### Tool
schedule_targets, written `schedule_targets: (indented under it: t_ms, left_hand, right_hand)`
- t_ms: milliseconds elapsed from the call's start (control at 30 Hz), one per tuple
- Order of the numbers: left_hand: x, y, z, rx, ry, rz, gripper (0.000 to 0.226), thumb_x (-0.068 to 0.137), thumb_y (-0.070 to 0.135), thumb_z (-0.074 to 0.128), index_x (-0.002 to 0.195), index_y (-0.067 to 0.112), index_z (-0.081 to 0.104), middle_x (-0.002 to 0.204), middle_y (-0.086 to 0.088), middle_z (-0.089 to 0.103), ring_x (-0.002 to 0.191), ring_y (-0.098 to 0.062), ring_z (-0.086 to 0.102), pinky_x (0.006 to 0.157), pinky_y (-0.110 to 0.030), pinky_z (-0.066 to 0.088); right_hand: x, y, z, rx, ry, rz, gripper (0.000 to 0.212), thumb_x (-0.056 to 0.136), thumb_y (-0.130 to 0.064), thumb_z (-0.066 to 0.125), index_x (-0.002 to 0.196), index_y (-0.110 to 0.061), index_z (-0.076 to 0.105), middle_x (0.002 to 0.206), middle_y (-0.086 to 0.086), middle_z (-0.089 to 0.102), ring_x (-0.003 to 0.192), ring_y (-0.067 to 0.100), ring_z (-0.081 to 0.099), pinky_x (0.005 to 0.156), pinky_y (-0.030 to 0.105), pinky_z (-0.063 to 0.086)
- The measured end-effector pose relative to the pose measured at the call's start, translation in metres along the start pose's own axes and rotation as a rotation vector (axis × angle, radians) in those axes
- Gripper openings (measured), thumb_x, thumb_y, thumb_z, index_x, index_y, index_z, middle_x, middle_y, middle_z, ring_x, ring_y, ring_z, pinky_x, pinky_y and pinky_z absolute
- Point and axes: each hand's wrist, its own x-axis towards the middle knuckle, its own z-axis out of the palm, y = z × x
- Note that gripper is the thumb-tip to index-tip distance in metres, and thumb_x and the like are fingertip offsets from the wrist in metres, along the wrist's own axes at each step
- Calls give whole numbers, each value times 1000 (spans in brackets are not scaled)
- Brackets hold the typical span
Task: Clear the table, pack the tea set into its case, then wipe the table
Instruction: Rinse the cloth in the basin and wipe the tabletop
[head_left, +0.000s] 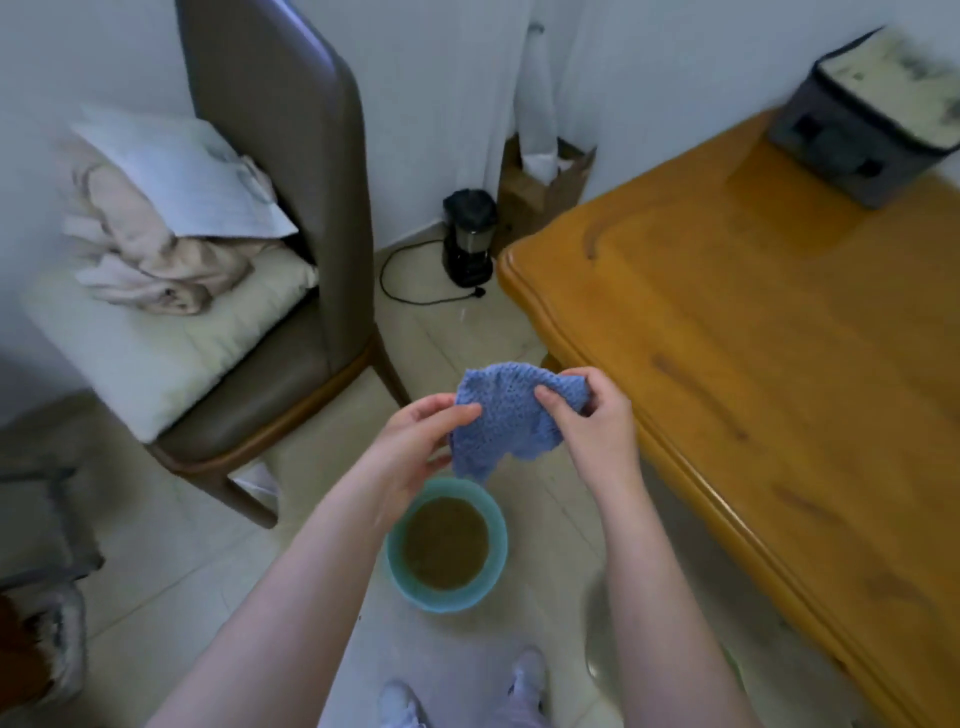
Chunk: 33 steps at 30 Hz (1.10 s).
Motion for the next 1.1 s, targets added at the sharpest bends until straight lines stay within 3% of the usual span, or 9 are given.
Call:
schedule_targets:
  t_ms: [167, 300, 467, 567, 633, 700, 833, 933, 1100]
  left_hand:
    - [12, 64, 46, 146, 26, 38, 12, 82, 18, 69, 94, 15, 65, 86, -4, 69, 76, -17, 65, 70, -29, 49]
    - [38, 115, 97, 299, 39, 95, 20, 81, 23, 71, 99, 14, 69, 100, -6, 69, 91, -21, 63, 74, -30, 47]
    - [82, 165, 168, 278, -1, 136, 5, 86, 11, 67, 91, 11, 67, 93, -6, 68, 85, -19, 65, 60, -24, 52]
    - [112, 181, 205, 275, -37, 194, 6, 89, 10, 65, 94, 10, 66, 99, -11, 68, 88, -23, 66, 70, -33, 55]
    - [131, 185, 226, 410, -23, 286, 6, 89, 10, 65, 93, 15, 65, 95, -8, 67, 82, -25, 63, 68, -45, 54]
    - [146, 184, 242, 608, -32, 410, 13, 88, 6, 63, 91, 18, 61, 92, -1, 64, 78, -18, 59, 64, -33, 51]
    - [172, 162, 241, 1171, -123, 595, 30, 82, 1, 62, 83, 30, 53, 108, 3, 57, 103, -17, 55, 87, -35, 49]
    - [177, 141, 225, 1623, -138, 612, 30, 81, 8, 59, 88, 36, 50, 116, 8, 49, 113, -15, 44, 94, -32, 38]
    - [171, 124, 200, 1645, -275, 552, 29, 80, 10, 57, 86, 38, 56, 129, 14, 44, 122, -11, 36, 100, -31, 30]
  right_hand:
    - [27, -39, -43, 53, 2, -59, 14, 83, -11, 75, 84, -14, 62, 72, -8, 60, 60, -4, 51, 57, 14, 40]
    - [66, -54, -80, 47, -4, -74, 12, 87, -16, 73, 87, -21, 62, 79, -10, 61, 65, -5, 55, 58, 11, 42]
    - [138, -72, -137, -21, -74, -25, 14, 90, -13, 68, 97, -22, 62, 92, -10, 62, 81, 4, 58, 63, 13, 47]
    - [178, -86, -169, -110, -17, -63, 17, 90, -7, 66, 96, -23, 61, 93, -9, 61, 83, 5, 56, 61, 11, 43]
    - [200, -89, -188, -212, 13, -77, 20, 89, -5, 64, 95, -25, 63, 97, -7, 62, 88, 10, 57, 67, 19, 46]
    - [215, -85, -203, -341, 35, -107, 24, 88, -5, 61, 95, -28, 64, 102, -6, 64, 94, 14, 58, 73, 30, 49]
    - [212, -51, -212, -756, 28, -195, 29, 87, -8, 60, 108, -27, 69, 115, -6, 59, 108, 16, 50, 75, 26, 40]
    - [189, -13, -198, -869, -98, -190, 26, 84, -14, 64, 107, -26, 70, 114, -3, 59, 112, 20, 51, 84, 31, 45]
    - [154, 8, -173, -983, -226, -119, 33, 84, -52, 55, 107, -32, 68, 115, -11, 60, 123, 15, 41, 97, 33, 35]
